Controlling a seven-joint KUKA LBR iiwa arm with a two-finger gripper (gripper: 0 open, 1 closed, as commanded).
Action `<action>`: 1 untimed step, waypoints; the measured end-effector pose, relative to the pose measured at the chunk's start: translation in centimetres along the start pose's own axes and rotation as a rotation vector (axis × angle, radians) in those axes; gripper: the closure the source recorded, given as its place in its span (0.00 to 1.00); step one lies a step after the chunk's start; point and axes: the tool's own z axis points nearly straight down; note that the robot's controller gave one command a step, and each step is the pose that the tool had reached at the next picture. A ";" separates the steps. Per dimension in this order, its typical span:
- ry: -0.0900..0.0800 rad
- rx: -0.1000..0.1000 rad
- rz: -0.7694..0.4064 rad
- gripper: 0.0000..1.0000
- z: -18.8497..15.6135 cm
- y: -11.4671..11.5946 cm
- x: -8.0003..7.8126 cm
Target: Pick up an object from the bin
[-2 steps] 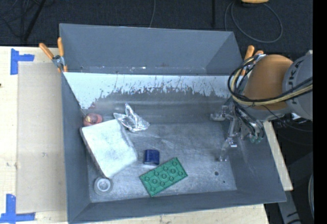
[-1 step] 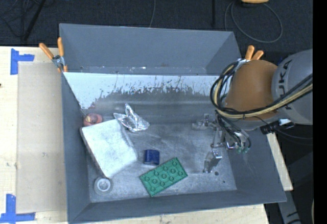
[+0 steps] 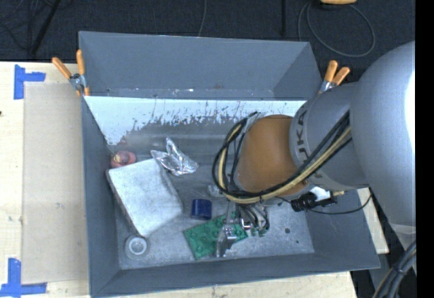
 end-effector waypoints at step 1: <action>-0.011 -0.001 -0.002 1.00 -0.4 -0.1 -0.4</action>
Offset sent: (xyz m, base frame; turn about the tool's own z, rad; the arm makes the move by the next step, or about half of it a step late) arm 0.0000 0.0000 0.0000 0.0000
